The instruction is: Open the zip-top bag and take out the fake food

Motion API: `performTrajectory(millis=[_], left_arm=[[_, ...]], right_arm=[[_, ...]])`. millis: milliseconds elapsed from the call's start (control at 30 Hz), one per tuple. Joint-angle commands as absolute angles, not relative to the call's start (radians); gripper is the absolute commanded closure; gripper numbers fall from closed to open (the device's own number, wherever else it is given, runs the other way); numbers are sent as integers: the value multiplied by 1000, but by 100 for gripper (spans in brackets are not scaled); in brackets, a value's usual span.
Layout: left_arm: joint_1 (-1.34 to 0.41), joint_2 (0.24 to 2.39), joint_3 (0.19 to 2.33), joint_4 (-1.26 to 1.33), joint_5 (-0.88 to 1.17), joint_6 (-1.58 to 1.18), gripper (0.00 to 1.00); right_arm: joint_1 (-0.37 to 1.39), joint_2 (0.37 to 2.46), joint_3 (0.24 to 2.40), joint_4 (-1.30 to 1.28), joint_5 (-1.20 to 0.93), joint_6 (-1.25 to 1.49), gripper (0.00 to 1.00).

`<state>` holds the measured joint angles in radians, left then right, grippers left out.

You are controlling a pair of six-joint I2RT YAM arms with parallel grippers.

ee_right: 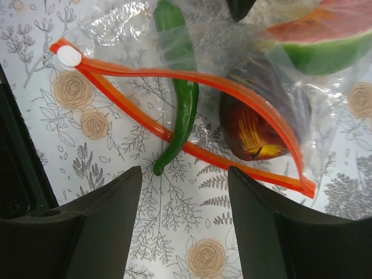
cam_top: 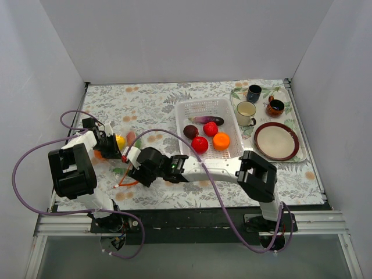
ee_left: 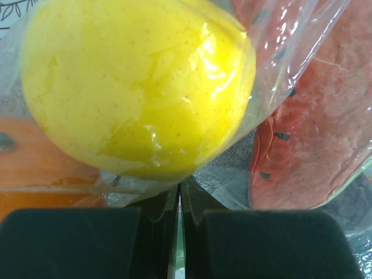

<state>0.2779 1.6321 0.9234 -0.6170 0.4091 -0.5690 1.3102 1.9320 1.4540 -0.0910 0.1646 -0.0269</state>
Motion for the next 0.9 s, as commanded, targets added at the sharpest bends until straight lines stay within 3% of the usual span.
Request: performTrajectory(millis=[0,633,733,833,867], left_arm=[[284,1618,916,-609,425,-560,100],[284,1572,907,-650,446,-546,100],[282,1574,904,-650,446,-545,100],[284,1578,900,-641,442,-543,100],[284,1582,899,-637,439,-545,100]], right_arm=[[1304,1994,1540,-52,84,-8,34],[1272,2198,1598,-75,34,31,43],[1270,2191,1582,-74,29,31,49],[1270,2165,1568,-72,28,28,70],[1272,2152,1553,-71,29,28,89]])
